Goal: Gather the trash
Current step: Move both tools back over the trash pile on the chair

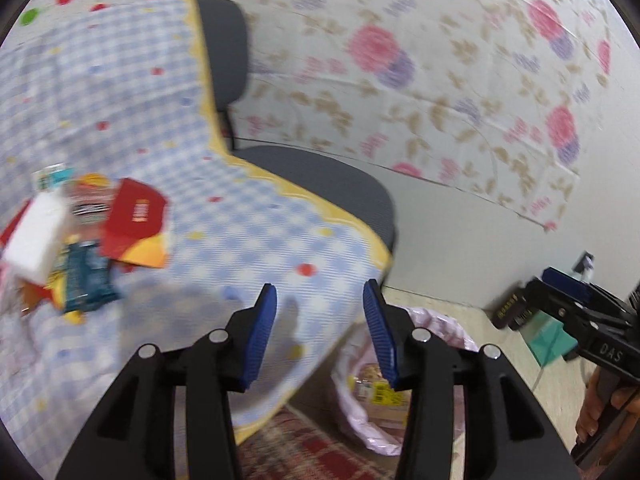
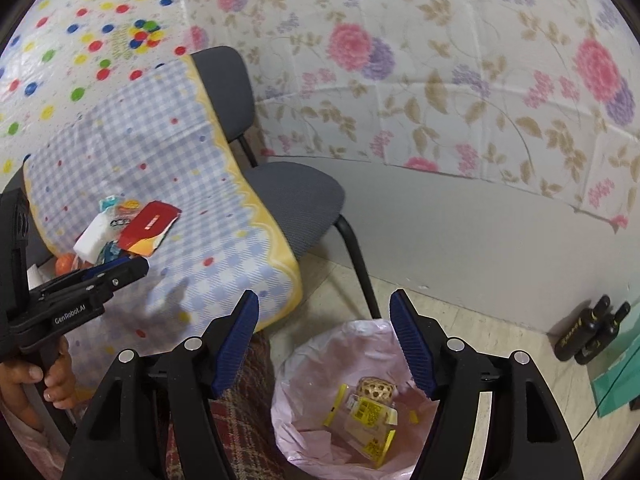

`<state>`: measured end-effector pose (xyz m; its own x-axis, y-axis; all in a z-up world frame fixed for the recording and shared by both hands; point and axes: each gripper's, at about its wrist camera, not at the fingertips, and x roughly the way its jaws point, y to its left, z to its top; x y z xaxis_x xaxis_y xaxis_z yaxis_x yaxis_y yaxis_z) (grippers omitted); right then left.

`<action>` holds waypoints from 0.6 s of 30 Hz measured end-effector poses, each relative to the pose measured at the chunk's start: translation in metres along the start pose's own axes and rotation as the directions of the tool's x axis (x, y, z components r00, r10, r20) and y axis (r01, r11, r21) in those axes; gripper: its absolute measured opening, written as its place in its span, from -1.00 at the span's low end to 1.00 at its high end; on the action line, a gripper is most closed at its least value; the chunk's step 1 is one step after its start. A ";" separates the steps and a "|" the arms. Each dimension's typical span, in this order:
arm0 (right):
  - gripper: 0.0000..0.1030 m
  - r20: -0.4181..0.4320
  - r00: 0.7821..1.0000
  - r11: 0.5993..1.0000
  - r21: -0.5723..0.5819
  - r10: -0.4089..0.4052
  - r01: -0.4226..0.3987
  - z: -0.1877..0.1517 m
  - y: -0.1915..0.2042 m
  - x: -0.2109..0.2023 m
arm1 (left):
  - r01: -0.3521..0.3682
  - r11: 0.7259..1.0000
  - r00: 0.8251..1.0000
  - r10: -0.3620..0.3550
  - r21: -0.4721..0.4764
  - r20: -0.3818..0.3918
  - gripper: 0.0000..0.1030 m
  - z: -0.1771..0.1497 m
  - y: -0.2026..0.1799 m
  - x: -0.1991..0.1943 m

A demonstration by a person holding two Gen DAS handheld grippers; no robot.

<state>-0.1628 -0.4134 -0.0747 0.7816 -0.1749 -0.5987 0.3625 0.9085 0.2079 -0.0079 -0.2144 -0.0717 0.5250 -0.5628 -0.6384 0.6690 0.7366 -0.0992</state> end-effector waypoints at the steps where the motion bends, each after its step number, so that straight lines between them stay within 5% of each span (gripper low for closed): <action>1: 0.34 -0.003 1.000 1.000 -0.014 0.008 -0.008 0.002 0.007 0.001 | -0.014 1.000 1.000 0.014 -0.010 0.006 -0.15 0.000 0.006 -0.004; 12: 0.33 -0.031 0.993 0.979 -0.166 0.115 -0.119 0.019 0.089 0.027 | -0.179 0.973 0.983 0.184 -0.146 0.018 -0.04 -0.010 0.088 -0.043; 18: 0.33 -0.044 0.984 0.953 -0.246 0.172 -0.178 0.030 0.136 0.045 | -0.303 0.933 0.950 0.312 -0.193 0.018 0.16 -0.020 0.130 -0.068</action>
<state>-0.0630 -0.3088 -0.0507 0.8095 0.0008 -0.5871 0.0816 0.9901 0.1138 0.0327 -0.0732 -0.0566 0.7167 -0.3114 -0.6240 0.3637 0.9304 -0.0465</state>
